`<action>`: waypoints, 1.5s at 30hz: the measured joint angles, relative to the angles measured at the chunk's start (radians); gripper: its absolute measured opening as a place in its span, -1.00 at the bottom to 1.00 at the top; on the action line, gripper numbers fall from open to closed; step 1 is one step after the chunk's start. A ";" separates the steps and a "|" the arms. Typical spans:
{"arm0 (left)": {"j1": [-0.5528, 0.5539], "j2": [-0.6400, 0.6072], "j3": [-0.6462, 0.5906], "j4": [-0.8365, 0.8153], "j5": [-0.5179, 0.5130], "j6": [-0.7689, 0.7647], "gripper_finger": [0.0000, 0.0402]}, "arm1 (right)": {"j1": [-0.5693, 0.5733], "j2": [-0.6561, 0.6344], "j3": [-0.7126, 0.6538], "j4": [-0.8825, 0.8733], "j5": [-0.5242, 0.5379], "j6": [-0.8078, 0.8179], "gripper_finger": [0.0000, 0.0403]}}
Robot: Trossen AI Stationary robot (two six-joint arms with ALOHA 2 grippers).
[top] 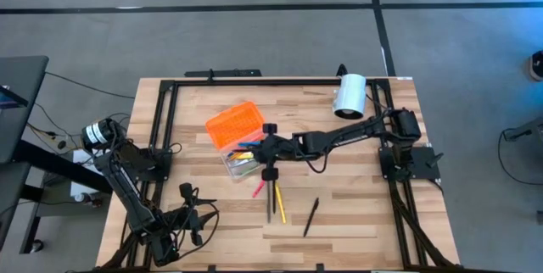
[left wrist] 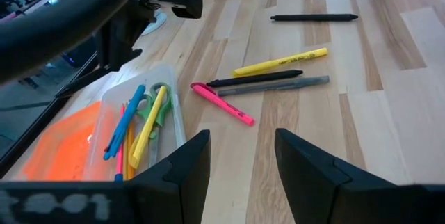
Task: Pick & place school supplies into a supply box
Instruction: Put the middle black pen into the supply box, then put the pink pen into the supply box
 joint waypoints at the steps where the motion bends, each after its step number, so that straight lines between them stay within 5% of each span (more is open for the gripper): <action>1: 0.000 0.000 0.000 0.000 0.000 0.000 -0.24 | -0.005 0.000 0.000 0.001 -0.011 0.001 -0.92; 20: 0.000 0.023 -0.002 -0.015 -0.014 -0.018 -0.24 | -0.040 0.132 0.004 0.072 -0.033 0.029 -0.90; 38: 0.000 0.022 -0.002 -0.018 -0.026 -0.027 -0.24 | -0.034 0.131 0.004 0.075 -0.024 0.029 -0.46; 45: 0.000 0.022 -0.002 -0.016 -0.034 -0.029 -0.24 | 0.041 0.071 0.005 0.041 0.081 -0.014 -0.36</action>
